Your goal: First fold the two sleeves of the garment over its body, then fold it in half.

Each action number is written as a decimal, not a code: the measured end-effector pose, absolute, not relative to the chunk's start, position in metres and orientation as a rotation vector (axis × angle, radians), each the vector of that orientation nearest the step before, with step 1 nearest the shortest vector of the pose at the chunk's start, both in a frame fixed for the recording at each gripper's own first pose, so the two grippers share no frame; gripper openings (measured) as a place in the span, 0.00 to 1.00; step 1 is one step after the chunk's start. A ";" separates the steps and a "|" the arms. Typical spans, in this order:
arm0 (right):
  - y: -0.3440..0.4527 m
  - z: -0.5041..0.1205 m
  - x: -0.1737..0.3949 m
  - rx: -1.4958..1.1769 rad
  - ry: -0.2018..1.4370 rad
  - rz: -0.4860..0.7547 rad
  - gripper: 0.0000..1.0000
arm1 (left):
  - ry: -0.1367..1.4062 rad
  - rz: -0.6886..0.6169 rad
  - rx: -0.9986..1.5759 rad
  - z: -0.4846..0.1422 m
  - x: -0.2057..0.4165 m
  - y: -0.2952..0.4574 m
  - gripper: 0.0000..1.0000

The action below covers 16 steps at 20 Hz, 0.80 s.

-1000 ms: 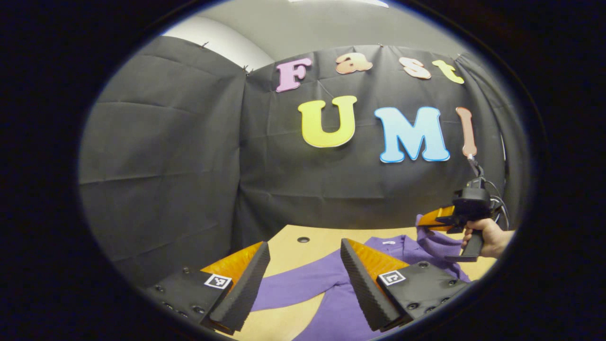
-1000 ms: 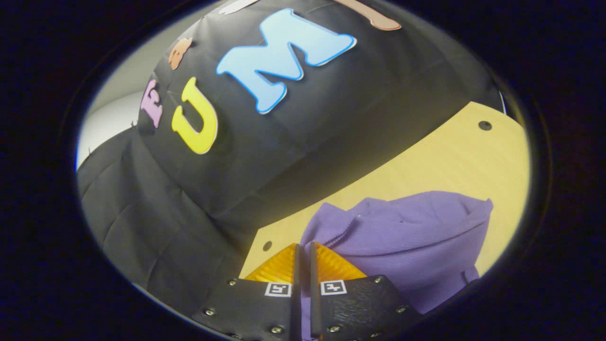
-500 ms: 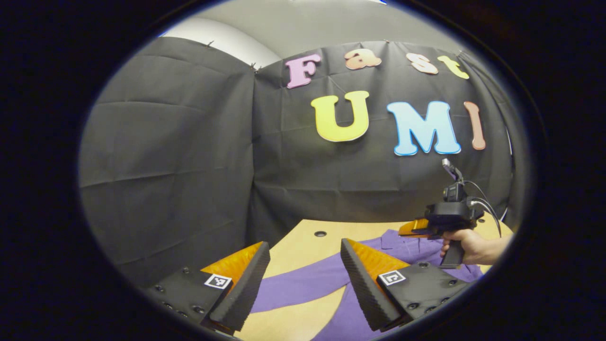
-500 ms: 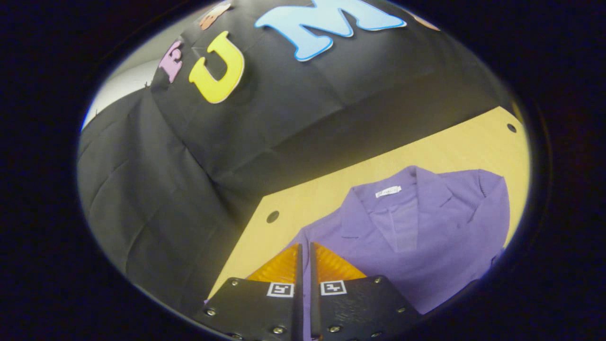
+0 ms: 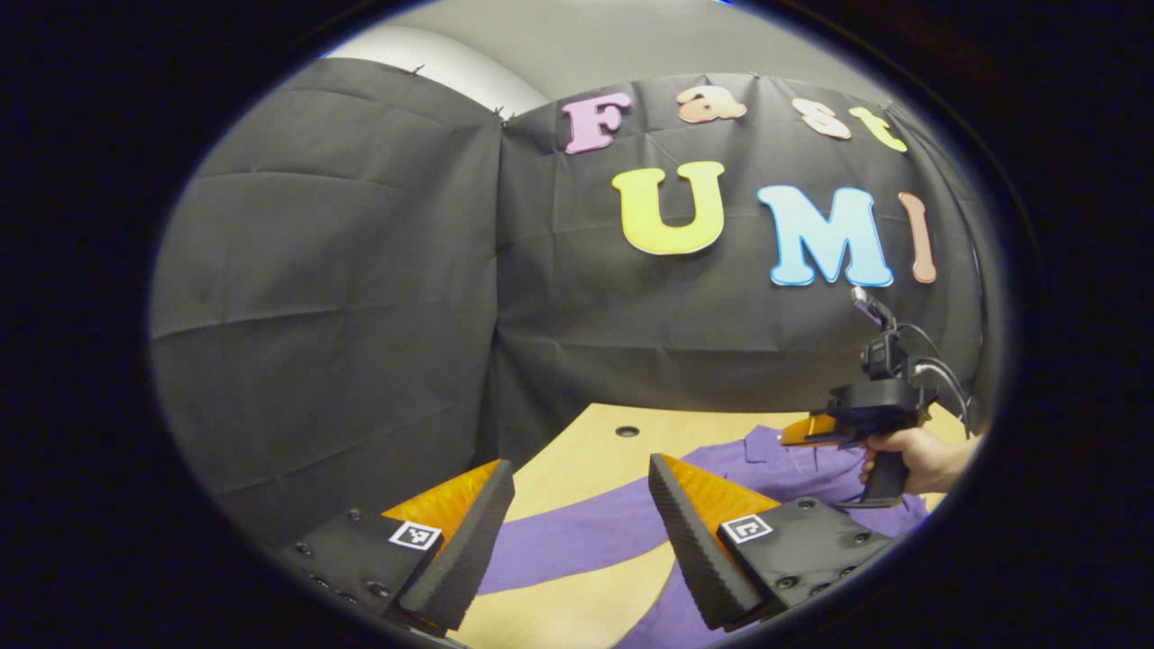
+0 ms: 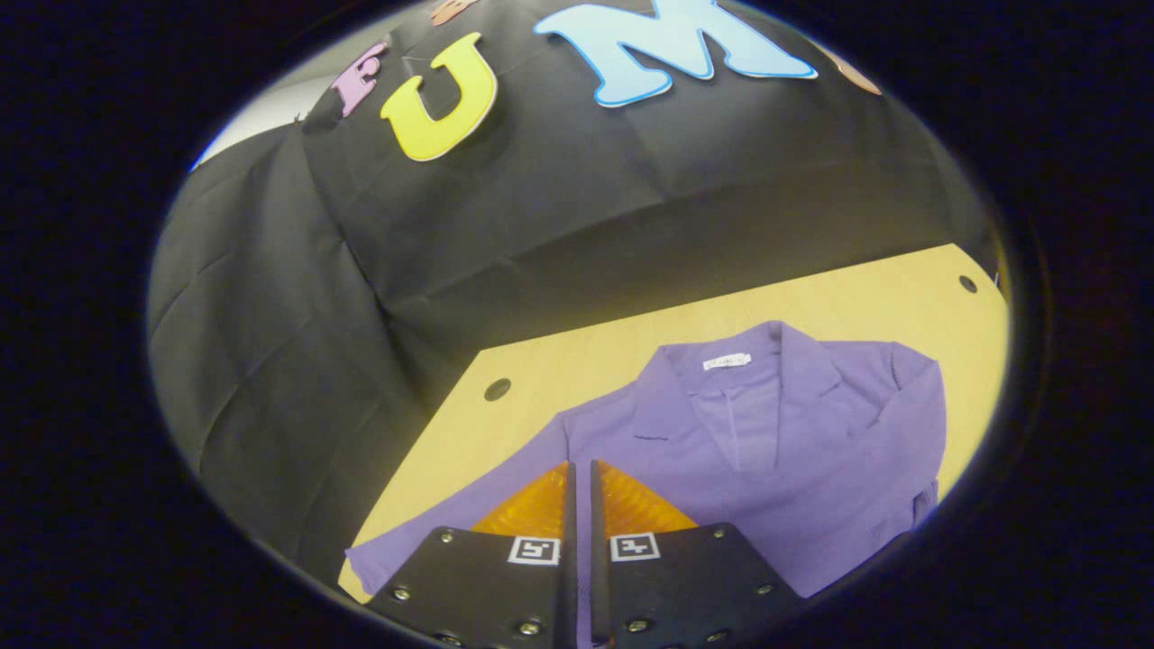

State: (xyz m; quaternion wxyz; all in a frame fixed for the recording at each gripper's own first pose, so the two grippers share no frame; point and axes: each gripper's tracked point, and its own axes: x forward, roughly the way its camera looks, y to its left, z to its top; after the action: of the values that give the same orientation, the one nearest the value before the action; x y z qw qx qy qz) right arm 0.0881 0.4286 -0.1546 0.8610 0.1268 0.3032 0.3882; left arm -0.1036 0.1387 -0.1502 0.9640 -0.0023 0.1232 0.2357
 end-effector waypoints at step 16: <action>0.330 -0.079 0.024 0.064 0.376 0.680 0.89 | 0.444 0.664 -0.143 -0.294 -0.146 0.266 1.00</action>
State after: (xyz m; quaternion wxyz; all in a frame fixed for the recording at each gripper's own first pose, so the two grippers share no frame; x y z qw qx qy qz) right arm 0.0239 0.3296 -0.0789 0.9249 0.0313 0.1832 0.3316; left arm -0.1463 0.2657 -0.2937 0.9189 -0.0693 0.2159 0.3229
